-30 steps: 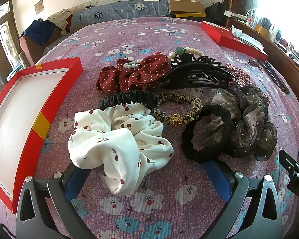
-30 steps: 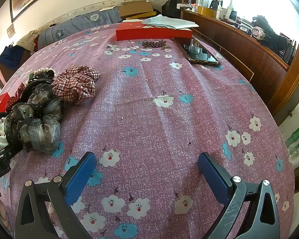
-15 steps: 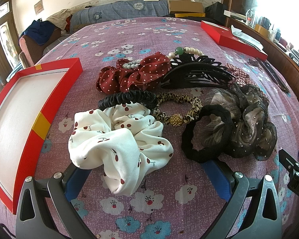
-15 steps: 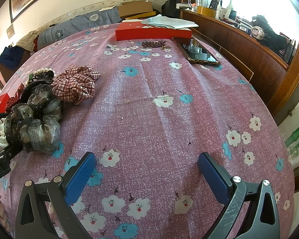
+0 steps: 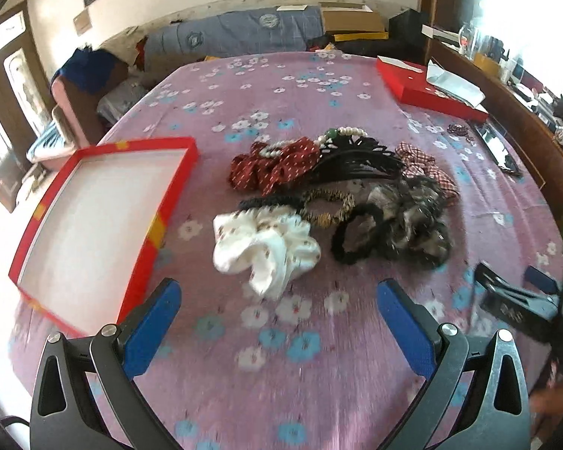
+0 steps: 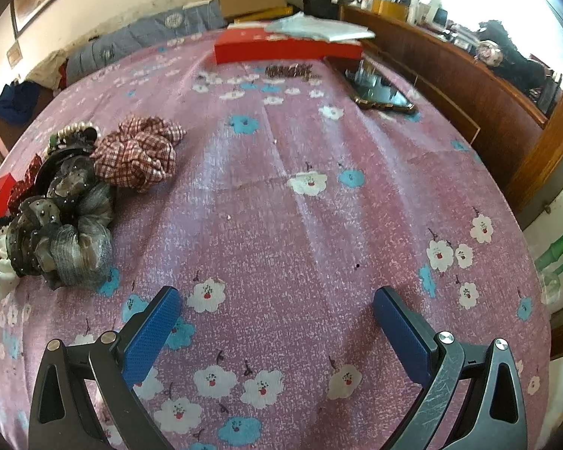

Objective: Organize jewelry
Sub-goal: 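Move both tools back and around toward the hair accessory pile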

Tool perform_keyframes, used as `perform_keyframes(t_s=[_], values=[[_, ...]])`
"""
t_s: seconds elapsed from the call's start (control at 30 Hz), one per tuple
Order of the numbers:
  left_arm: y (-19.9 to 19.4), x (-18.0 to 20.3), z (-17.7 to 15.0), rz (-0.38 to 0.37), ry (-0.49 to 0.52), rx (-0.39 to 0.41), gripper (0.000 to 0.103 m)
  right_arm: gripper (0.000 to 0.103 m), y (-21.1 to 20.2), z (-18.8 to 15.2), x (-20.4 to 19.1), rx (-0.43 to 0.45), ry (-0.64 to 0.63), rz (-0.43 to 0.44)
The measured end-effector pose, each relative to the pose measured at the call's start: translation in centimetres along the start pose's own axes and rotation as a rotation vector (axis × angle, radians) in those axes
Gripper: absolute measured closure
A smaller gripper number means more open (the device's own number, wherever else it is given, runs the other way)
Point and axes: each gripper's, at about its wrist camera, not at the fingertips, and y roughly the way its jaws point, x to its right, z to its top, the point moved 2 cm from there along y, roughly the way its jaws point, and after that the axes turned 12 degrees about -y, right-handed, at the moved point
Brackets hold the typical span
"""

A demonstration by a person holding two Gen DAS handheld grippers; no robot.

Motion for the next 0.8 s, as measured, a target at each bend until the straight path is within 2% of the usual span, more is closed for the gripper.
perform_keyframes(t_s=[0.13, 0.37, 0.43, 0.47, 0.67, 0.8], values=[[-1.6, -1.3, -1.2, -0.023, -0.055, -0.021, 0.0, 0.0, 0.1, -0.1, 0.1, -0.001, -0.008, 0.005], [-2.6, -2.4, -3.3, -0.03, -0.079, -0.045, 0.0, 0.001, 0.3, 0.4, 0.1, -0.035, -0.009, 0.008], [-3.4, -2.7, -3.5, -0.035, -0.074, -0.023, 0.0, 0.008, -0.1, 0.5, 0.0, -0.037, -0.009, -0.02], [-3.7, -2.7, -3.5, -0.037, -0.072, -0.016, 0.0, 0.013, -0.8, 0.6, 0.0, -0.019, -0.014, -0.035], [-5.4, -3.5, -3.3, -0.06, -0.066, 0.025, 0.0, 0.013, -7.7, 2.0, -1.1, 0.135, -0.084, -0.086], [-7.3, -4.6, -2.6, -0.044, -0.058, 0.095, 0.0, 0.012, -12.3, 3.1, -2.1, 0.24, -0.096, -0.123]])
